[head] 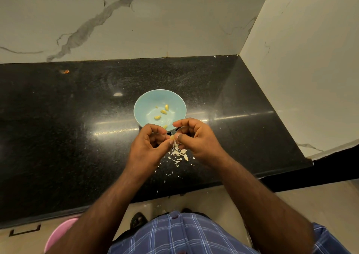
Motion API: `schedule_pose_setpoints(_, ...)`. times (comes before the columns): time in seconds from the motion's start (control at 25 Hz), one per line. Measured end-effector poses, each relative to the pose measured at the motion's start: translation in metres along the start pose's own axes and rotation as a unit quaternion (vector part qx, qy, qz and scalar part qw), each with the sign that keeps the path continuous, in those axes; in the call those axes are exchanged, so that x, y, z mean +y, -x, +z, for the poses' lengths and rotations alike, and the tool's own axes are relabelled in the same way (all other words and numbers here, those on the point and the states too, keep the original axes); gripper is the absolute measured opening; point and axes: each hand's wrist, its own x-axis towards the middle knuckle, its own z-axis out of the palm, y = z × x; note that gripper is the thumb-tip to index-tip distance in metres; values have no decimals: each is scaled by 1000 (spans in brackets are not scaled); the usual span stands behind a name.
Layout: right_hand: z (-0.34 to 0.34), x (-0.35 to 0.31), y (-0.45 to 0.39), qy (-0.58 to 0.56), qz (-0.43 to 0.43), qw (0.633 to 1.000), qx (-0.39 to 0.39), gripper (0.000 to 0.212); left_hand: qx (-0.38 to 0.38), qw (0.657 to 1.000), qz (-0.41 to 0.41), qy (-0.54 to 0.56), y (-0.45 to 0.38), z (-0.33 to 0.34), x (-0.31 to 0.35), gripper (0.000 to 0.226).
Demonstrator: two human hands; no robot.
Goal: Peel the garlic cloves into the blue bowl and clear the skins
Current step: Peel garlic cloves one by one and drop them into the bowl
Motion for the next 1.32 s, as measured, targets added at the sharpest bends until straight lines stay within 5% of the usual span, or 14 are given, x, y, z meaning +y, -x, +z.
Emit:
schedule_pose_setpoints(0.48,1,8,8,80,0,997,-5,25,54,990,-38,121,-3,-3,2,22)
schedule_pose_setpoints(0.76,-12,9,12,156,-18,987,42,26,35,972,-106,205,-1,-2,1,22)
schedule_pose_setpoints(0.96,1,3,17,172,-48,984,6,17,8,959,-133,252,1,2,4,31)
schedule_pose_setpoints(1.12,10,6,17,208,-60,974,69,7,-1,966,-133,223,4,6,2,24)
schedule_pose_setpoints(1.32,14,5,13,141,44,988,36,25,0,985,-97,144,5,7,-3,15)
